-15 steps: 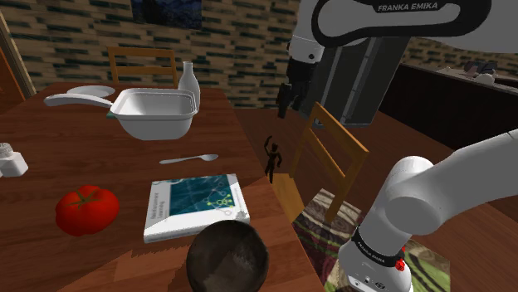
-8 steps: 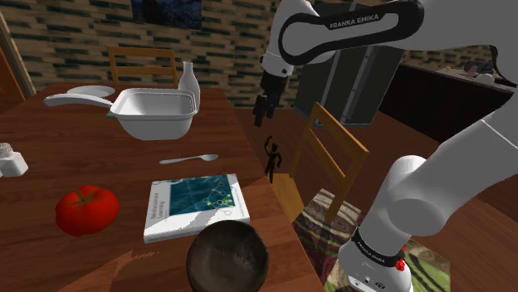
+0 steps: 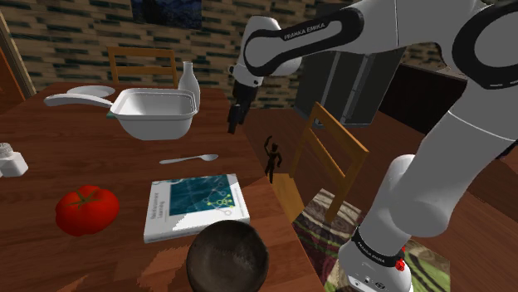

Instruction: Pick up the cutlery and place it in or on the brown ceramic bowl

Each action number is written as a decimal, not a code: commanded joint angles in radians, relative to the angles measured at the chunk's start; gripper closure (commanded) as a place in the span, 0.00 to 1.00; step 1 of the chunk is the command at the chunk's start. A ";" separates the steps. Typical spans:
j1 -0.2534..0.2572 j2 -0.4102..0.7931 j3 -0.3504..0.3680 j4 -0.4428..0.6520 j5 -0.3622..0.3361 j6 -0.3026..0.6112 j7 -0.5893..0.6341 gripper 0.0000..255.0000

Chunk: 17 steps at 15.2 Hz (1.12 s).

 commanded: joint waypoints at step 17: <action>0.057 0.491 0.086 0.342 0.159 0.164 -0.326 0.00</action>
